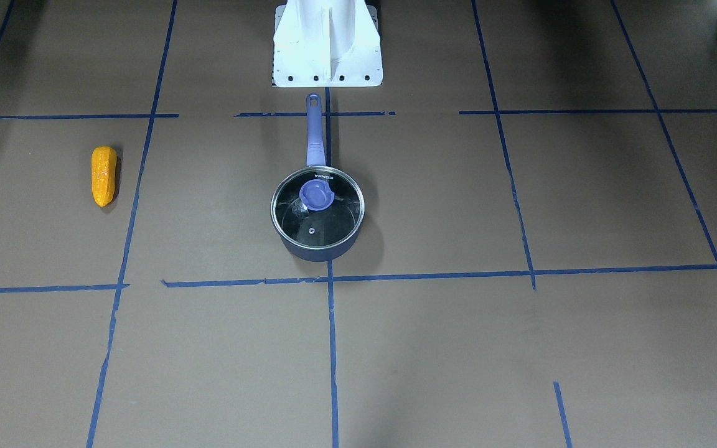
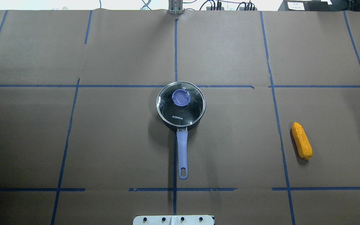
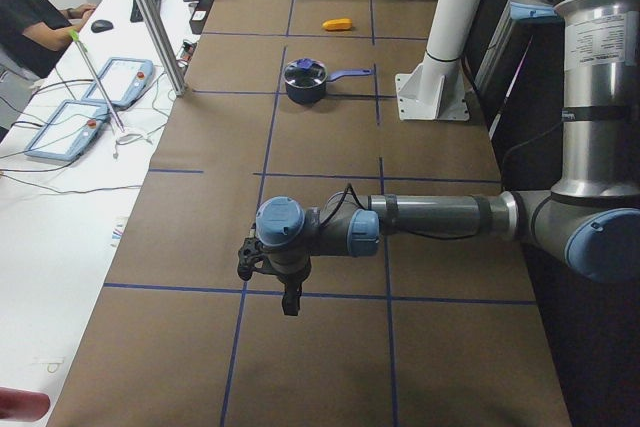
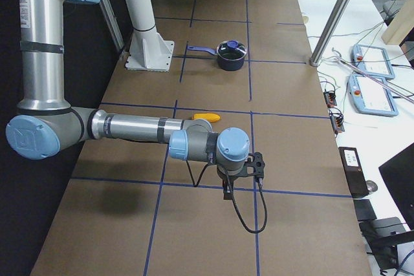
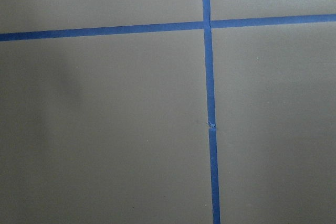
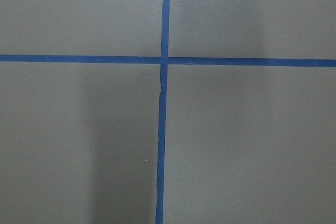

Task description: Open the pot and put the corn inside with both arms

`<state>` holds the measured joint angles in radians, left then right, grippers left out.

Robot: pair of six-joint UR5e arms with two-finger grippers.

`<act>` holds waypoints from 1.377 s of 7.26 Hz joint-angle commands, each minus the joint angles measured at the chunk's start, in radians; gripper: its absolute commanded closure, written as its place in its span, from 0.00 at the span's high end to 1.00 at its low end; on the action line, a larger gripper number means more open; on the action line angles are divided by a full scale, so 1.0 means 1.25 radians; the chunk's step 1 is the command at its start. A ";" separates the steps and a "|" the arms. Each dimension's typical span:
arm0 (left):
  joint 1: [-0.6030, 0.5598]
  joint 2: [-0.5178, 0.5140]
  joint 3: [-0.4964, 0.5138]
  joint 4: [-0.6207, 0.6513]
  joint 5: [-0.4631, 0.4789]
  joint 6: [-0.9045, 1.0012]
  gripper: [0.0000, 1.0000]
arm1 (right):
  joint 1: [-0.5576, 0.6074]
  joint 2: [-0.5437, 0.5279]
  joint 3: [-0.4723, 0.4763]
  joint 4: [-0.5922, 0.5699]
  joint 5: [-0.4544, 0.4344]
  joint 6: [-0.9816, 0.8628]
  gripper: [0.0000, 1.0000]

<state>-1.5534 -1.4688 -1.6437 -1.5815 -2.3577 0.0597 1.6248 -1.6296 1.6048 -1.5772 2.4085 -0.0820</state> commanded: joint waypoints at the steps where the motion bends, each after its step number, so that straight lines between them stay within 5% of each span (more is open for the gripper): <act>1: 0.001 -0.001 0.001 0.000 0.000 0.000 1.00 | 0.000 -0.001 0.000 0.003 0.004 0.003 1.00; 7: 0.001 -0.002 -0.010 -0.002 -0.001 -0.001 1.00 | 0.000 0.004 0.001 0.003 0.005 0.008 1.00; 10: 0.012 -0.014 -0.106 0.010 0.002 -0.012 1.00 | 0.000 0.003 0.000 0.004 0.006 0.008 1.00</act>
<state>-1.5464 -1.4835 -1.7166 -1.5793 -2.3562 0.0520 1.6245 -1.6248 1.6049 -1.5729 2.4155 -0.0721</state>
